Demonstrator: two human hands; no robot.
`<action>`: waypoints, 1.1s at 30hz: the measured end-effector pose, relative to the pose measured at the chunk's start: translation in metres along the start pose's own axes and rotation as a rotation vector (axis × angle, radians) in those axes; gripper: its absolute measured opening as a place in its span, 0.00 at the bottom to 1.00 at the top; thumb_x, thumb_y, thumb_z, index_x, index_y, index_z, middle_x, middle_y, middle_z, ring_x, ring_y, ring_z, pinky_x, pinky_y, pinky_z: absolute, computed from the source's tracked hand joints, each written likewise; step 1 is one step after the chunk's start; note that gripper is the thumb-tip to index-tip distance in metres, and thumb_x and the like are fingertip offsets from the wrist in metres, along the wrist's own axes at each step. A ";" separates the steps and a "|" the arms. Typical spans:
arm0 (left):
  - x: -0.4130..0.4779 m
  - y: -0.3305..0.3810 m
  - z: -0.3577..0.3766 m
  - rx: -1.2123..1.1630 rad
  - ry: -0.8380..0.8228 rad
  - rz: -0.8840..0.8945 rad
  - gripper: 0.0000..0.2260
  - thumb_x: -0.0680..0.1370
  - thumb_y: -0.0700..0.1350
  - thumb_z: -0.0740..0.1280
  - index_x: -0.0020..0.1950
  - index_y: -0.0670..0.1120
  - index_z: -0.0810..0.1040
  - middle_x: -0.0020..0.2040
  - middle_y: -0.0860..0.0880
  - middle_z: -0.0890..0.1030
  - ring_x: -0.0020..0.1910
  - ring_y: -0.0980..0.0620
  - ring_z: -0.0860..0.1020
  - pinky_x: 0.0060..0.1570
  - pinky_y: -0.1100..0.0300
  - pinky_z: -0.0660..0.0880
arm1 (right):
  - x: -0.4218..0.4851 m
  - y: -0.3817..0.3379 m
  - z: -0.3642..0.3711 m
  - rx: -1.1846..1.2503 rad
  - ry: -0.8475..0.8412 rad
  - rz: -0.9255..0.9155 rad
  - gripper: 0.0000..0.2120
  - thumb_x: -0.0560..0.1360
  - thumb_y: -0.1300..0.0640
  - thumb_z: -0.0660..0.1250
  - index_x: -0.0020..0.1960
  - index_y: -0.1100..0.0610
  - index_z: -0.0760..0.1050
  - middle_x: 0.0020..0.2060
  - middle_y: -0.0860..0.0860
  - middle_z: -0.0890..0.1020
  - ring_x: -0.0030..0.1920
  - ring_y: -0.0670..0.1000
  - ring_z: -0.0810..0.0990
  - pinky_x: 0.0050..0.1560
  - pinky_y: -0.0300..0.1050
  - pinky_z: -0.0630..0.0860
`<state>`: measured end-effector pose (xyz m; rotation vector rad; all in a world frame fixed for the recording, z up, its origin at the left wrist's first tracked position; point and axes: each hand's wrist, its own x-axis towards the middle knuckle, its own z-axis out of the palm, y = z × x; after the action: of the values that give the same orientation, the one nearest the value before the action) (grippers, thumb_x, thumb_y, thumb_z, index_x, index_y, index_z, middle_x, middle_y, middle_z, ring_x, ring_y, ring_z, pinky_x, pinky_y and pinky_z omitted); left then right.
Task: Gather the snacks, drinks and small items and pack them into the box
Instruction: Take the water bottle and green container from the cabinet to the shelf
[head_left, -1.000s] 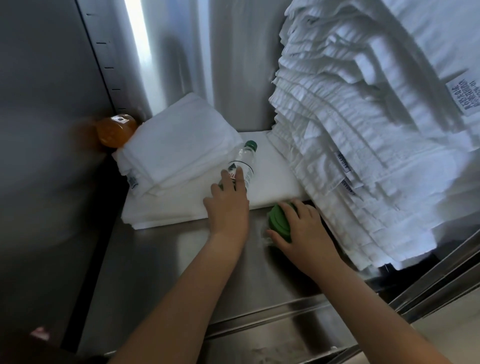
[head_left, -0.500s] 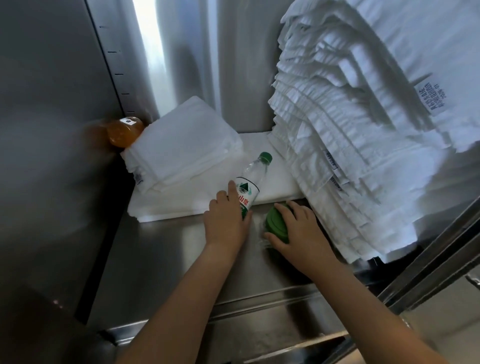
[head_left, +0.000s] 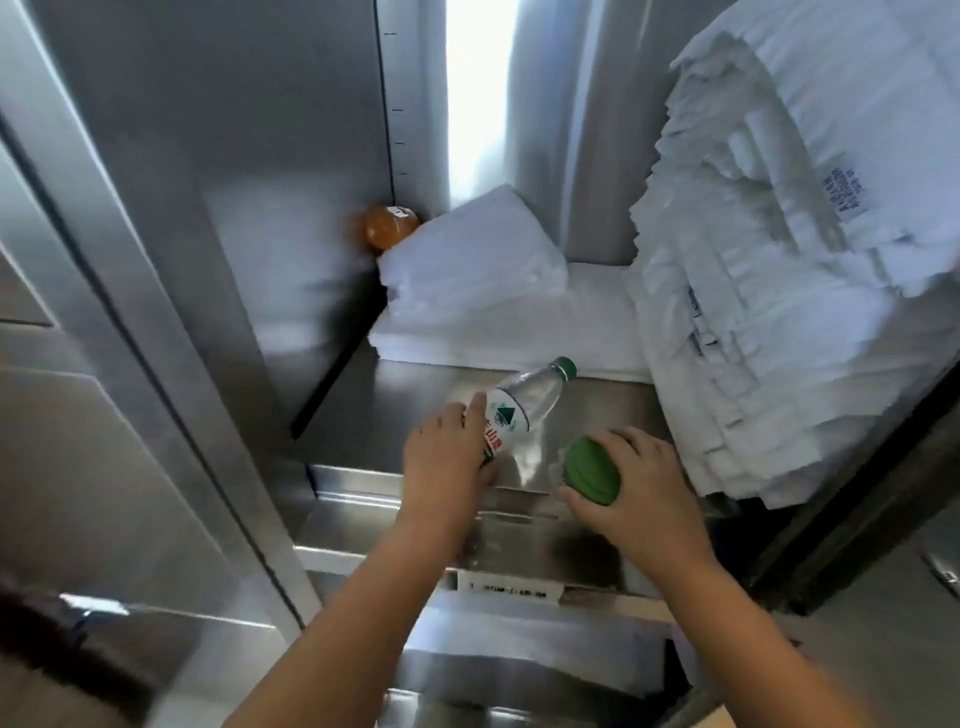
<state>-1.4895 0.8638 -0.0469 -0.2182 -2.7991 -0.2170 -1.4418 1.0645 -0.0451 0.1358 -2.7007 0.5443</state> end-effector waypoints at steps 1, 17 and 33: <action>-0.019 0.000 -0.006 -0.091 0.003 -0.052 0.34 0.75 0.57 0.66 0.74 0.49 0.54 0.62 0.48 0.71 0.56 0.47 0.73 0.50 0.54 0.71 | -0.008 -0.005 -0.004 -0.005 -0.014 -0.023 0.30 0.65 0.38 0.71 0.63 0.49 0.73 0.59 0.48 0.73 0.58 0.51 0.67 0.53 0.42 0.67; -0.374 -0.079 -0.149 -0.032 0.371 -0.673 0.35 0.69 0.55 0.73 0.71 0.47 0.65 0.59 0.49 0.76 0.51 0.47 0.76 0.42 0.56 0.74 | -0.177 -0.216 -0.015 0.352 -0.262 -0.654 0.29 0.62 0.41 0.74 0.60 0.52 0.75 0.56 0.48 0.76 0.55 0.54 0.70 0.51 0.48 0.73; -0.865 -0.135 -0.336 0.281 0.609 -1.310 0.34 0.68 0.53 0.74 0.71 0.48 0.67 0.59 0.52 0.76 0.52 0.48 0.77 0.40 0.57 0.72 | -0.576 -0.548 -0.050 0.731 -0.526 -1.257 0.30 0.64 0.36 0.68 0.59 0.53 0.77 0.56 0.49 0.77 0.56 0.54 0.74 0.56 0.42 0.69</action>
<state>-0.6005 0.5647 -0.0343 1.4747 -1.9039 -0.1253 -0.8010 0.5905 -0.0299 2.1625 -2.0134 1.0546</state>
